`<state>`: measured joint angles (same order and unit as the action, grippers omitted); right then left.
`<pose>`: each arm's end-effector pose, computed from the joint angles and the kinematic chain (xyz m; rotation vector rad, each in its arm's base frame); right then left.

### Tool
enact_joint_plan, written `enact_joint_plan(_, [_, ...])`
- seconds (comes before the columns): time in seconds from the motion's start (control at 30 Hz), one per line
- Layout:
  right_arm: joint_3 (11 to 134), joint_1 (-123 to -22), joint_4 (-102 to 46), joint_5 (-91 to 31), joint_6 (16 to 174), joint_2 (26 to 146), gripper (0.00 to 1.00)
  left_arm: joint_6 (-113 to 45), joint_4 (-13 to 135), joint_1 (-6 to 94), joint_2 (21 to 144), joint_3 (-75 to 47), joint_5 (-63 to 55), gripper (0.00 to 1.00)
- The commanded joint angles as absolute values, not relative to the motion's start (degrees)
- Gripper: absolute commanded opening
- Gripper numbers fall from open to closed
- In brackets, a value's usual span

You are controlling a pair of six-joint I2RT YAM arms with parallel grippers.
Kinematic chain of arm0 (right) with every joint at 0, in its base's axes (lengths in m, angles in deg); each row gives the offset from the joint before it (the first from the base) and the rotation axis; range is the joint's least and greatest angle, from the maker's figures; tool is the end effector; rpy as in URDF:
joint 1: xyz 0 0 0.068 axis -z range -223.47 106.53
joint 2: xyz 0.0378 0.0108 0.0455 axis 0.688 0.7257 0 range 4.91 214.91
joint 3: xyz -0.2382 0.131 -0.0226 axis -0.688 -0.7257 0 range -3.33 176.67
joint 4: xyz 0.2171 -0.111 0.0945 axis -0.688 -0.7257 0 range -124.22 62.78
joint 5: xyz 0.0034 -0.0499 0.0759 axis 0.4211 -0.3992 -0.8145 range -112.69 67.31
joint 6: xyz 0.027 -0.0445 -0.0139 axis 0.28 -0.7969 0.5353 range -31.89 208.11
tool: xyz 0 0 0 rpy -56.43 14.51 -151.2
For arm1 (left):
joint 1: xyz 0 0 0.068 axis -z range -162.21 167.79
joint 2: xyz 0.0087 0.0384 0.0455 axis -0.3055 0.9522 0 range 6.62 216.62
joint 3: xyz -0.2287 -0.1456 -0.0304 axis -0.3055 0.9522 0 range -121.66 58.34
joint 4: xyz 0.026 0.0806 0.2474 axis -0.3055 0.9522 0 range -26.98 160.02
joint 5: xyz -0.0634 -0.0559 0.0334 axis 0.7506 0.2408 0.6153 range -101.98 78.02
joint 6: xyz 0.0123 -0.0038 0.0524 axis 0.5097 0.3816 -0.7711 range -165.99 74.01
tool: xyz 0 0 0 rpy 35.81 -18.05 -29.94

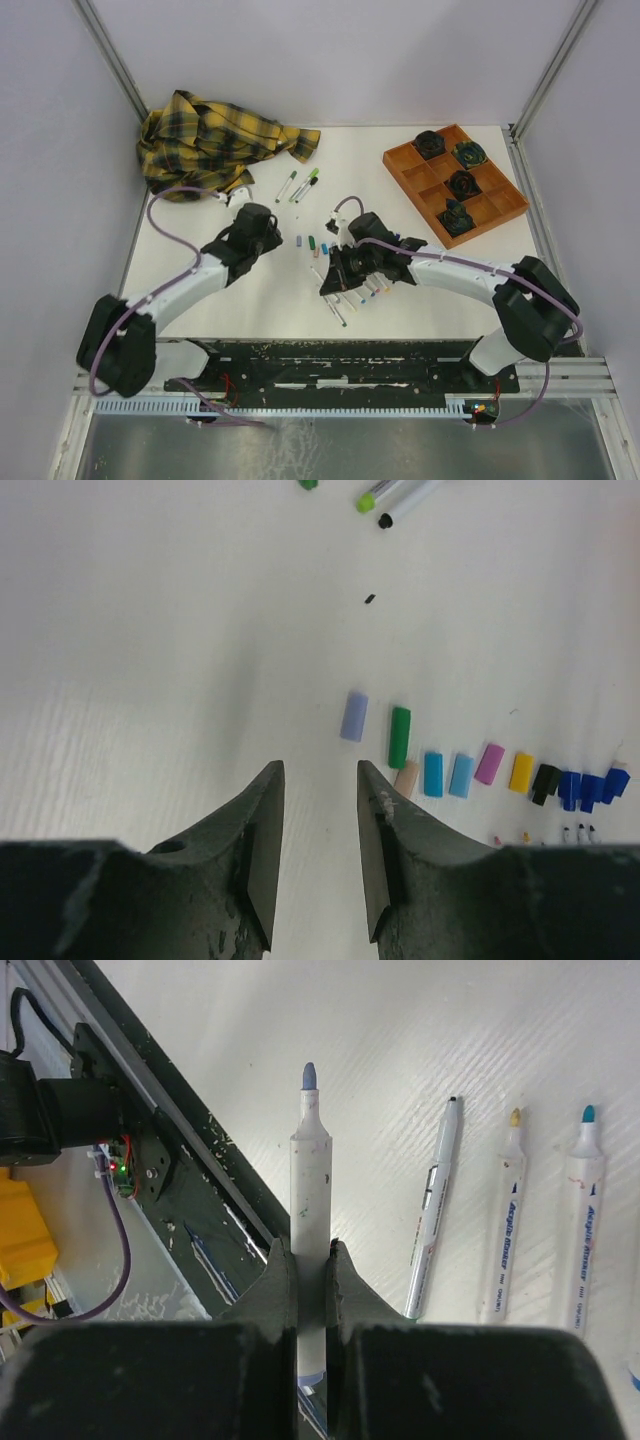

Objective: Open the pen caps
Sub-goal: Place the pen cap at the center of the board, then place the pen at the center of the board.

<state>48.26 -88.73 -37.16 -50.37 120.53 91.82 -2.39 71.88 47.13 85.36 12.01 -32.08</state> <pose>0.2098 0.2351 0.2094 -0.5486 2.5354 1.1615 0.2573 -0.1305 0.2208 -0.4577 2.2073 -0.2847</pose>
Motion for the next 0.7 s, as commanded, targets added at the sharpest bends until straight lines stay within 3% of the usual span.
enact_joint_plan(0.0, [51.05,-91.12,-35.69,-43.63,125.2,96.18,0.02,-5.94,68.35,47.23,71.14,22.6,-35.3,0.41])
enact_joint_plan(0.33, [65.48,-98.49,-46.39,-22.04,130.67,106.07,0.1,-4.38,74.63,47.23,39.63,34.83,-34.66,0.45])
enact_joint_plan(0.67, [74.57,-99.82,-53.13,-13.49,134.84,114.62,0.22,-3.36,79.2,47.19,29.34,36.72,-35.23,0.46])
